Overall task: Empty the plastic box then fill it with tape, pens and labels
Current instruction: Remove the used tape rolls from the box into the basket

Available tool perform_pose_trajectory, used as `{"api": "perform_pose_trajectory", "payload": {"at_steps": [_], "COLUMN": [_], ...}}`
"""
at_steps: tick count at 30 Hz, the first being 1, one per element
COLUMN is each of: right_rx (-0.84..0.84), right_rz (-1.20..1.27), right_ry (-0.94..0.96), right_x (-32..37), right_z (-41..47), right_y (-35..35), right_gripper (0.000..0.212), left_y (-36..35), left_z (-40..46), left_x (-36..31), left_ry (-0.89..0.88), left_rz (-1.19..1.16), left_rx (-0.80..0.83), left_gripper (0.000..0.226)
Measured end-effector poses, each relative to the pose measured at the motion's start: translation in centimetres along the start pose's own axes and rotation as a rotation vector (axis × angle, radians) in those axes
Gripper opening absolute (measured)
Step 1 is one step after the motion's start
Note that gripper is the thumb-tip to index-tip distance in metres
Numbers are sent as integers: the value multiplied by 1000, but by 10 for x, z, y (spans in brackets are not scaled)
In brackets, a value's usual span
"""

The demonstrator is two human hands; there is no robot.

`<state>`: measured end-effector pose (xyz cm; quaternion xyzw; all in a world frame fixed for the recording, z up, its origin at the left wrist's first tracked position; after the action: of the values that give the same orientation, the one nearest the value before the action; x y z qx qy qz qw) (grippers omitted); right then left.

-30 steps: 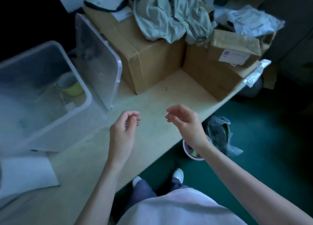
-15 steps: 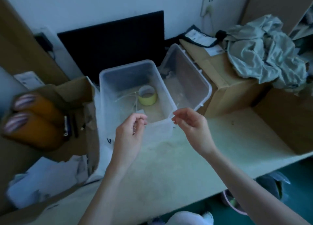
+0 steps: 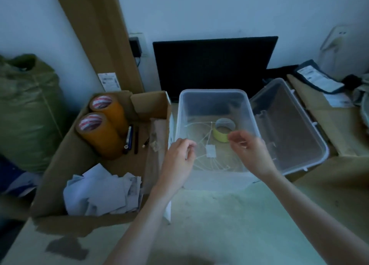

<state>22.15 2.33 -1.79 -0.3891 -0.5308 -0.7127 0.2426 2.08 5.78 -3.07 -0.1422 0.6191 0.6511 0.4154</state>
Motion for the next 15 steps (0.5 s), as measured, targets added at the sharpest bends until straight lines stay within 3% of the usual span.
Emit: {"api": "perform_pose_trajectory", "payload": {"at_steps": [7, 15], "right_rx": [200, 379], "right_rz": [-279, -512], "right_ry": [91, -109], "right_x": [-20, -79], "right_z": [62, 132], "right_y": [-35, -83], "right_gripper": [30, 49], "left_y": [-14, -22], "left_z": [12, 20], "left_x": [12, 23], "left_ry": [-17, 30], "left_rz": [295, 319], "left_rx": [-87, -5], "left_gripper": [19, 25]}}
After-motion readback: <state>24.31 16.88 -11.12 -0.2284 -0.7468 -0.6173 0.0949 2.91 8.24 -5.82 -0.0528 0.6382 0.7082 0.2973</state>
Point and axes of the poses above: each hand's wrist, its own z-axis towards the middle knuckle, its own y-axis out of the back of the hand, x = y × z, the point moved 4 cm from there along z, towards the middle knuckle, and after that the axes turned 1 degree about y, right-handed, at the moved point
